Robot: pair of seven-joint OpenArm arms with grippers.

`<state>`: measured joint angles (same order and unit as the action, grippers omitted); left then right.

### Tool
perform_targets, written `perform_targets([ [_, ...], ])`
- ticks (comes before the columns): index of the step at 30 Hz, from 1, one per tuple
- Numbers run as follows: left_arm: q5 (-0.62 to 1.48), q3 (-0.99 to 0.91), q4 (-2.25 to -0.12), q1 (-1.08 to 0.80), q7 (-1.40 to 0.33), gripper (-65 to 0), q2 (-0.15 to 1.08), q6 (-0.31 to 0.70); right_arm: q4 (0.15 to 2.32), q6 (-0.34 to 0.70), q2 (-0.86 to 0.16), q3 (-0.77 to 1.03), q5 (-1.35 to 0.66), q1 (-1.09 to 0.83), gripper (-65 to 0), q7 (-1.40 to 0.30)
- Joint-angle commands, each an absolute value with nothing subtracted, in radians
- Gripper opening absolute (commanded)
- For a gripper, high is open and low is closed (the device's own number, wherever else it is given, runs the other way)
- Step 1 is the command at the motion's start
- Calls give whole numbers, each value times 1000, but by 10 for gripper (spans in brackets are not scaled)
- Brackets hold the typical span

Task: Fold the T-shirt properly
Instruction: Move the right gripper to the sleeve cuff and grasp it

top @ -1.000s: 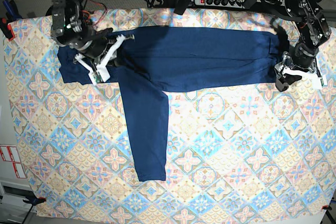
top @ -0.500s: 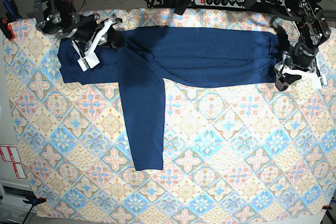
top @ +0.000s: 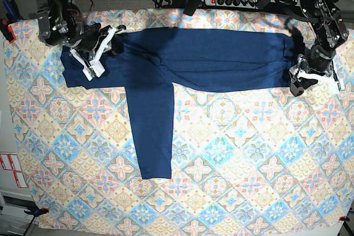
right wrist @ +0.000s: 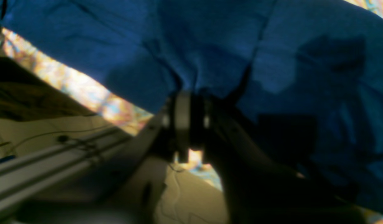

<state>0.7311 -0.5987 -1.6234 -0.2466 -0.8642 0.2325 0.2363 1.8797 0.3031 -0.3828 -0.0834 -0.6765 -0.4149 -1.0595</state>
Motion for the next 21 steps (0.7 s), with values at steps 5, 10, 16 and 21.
perform_targets([
  [5,743,-602,-1639,-243,-848,-239,245,242,1903,309,-392,-67,-693,-389,-432,-1040],
  [10,743,-602,-1639,-243,-848,-239,245,242,1891,309,-360,-68,-687,-265,-422,-1033],
  [16,740,-602,-1639,-243,-848,-239,245,242,1644,309,-251,-77,-671,-39,-421,-1033],
  [21,743,-602,-1639,-245,-849,-239,245,242,1435,309,-182,-77,-587,134,-421,-1033],
])
